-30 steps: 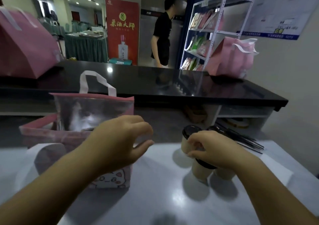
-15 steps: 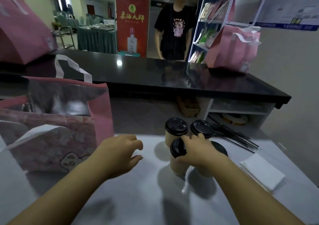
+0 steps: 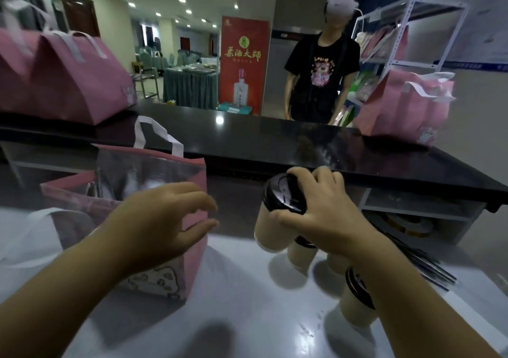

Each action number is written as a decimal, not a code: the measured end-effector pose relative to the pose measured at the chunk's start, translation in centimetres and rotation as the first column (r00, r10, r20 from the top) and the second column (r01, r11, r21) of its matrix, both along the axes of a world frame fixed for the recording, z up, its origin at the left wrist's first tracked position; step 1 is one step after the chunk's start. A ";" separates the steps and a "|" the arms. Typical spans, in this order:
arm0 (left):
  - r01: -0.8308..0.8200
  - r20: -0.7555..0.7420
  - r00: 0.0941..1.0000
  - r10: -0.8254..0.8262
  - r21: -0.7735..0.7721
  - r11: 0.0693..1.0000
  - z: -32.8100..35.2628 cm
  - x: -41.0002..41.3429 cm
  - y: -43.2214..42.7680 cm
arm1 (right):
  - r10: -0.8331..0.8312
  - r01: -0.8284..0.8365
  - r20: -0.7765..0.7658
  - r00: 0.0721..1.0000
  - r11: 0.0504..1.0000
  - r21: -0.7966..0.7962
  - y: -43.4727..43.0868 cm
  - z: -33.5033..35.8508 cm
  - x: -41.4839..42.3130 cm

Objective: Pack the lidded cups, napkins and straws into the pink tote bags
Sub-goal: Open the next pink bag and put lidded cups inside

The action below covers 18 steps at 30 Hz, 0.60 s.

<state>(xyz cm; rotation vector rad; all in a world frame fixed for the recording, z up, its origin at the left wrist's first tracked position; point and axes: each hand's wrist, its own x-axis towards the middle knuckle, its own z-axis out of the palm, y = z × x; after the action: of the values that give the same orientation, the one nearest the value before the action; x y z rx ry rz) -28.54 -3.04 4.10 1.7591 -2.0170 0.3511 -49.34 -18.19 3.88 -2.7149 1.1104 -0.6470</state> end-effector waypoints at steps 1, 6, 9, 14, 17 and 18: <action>-0.009 -0.014 1.000 0.008 -0.023 1.000 0.8 1.0 0.4 | 0.026 -0.025 0.069 0.997 1.000 -0.015 0.3 1.1 0.9; -0.121 -0.082 0.990 0.115 -0.070 0.990 2.7 8.2 2.1 | 0.151 -0.134 0.309 0.939 0.988 -0.074 1.9 4.7 6.5; -0.213 -0.108 0.973 0.204 -0.077 0.974 2.6 13.2 2.5 | 0.215 -0.199 0.351 0.912 0.977 -0.081 2.9 5.6 10.8; -0.257 -0.061 0.964 0.259 0.040 0.966 1.2 20.2 2.1 | 0.255 -0.248 0.268 0.929 0.967 -0.059 3.9 4.9 18.3; -0.241 0.024 0.970 0.242 0.224 0.944 0.2 23.4 1.3 | 0.248 -0.242 0.101 0.964 0.968 -0.067 3.9 3.4 21.7; -0.229 0.050 0.973 0.224 0.272 0.935 -0.1 24.3 1.0 | 0.242 -0.240 0.039 0.969 0.969 -0.064 3.9 2.8 22.5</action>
<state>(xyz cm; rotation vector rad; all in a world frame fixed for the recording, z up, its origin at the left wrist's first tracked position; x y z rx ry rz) -4.27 -2.01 3.98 2.1760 -1.9543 0.1592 -26.81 -14.33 6.71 -2.8061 0.7442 -0.7088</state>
